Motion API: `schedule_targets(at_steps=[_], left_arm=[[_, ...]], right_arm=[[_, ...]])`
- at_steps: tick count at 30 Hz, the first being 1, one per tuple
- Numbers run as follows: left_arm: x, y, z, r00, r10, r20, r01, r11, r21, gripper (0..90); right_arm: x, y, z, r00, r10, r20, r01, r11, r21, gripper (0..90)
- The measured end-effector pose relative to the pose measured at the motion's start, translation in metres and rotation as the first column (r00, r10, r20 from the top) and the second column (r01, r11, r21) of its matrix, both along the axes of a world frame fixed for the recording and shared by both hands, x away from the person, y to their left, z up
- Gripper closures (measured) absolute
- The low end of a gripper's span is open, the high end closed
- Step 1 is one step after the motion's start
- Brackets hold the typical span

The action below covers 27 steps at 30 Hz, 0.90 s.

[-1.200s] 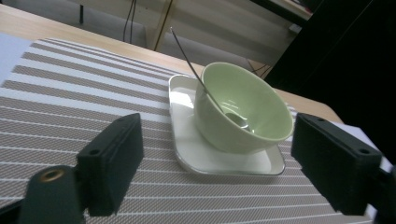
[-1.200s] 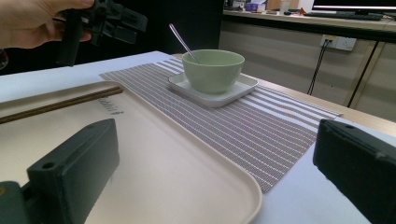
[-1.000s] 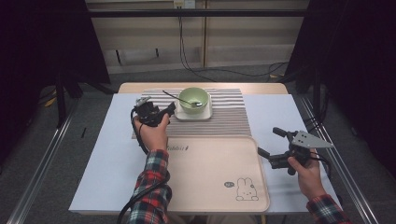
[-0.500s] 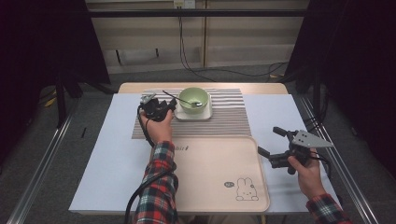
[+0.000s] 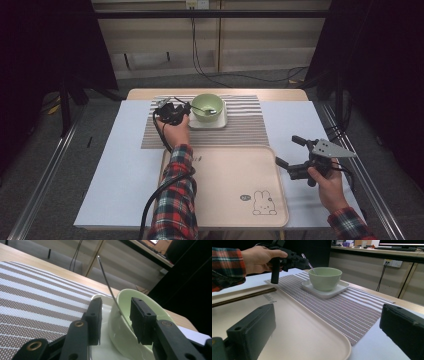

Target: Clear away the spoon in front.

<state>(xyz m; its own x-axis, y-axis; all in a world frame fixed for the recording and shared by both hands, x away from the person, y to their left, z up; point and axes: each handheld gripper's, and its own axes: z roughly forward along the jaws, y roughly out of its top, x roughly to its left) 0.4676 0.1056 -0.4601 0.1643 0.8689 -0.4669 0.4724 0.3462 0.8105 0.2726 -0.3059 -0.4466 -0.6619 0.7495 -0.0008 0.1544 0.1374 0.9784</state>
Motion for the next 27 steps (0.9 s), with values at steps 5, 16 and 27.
schedule_targets(at_steps=[5, 16, 27], left_arm=[[0.006, -0.003, -0.004, 0.9996, 0.028, 0.005, -0.028, 0.9995, -0.013, 65.0], [0.012, -0.010, -0.004, 0.9996, 0.019, 0.022, -0.019, 0.9996, -0.020, 78.7], [0.018, -0.010, -0.005, 0.9987, 0.048, 0.016, -0.047, 0.9975, -0.053, 81.1]], right_arm=[[0.000, 0.000, 0.000, 1.0000, 0.000, 0.000, 0.000, 1.000, 0.002, 0.0], [0.001, 0.000, 0.000, 1.0000, 0.006, 0.000, -0.006, 1.000, 0.008, 0.0], [0.001, -0.001, 0.000, 0.9998, 0.018, -0.005, -0.018, 1.000, 0.005, 0.0]])
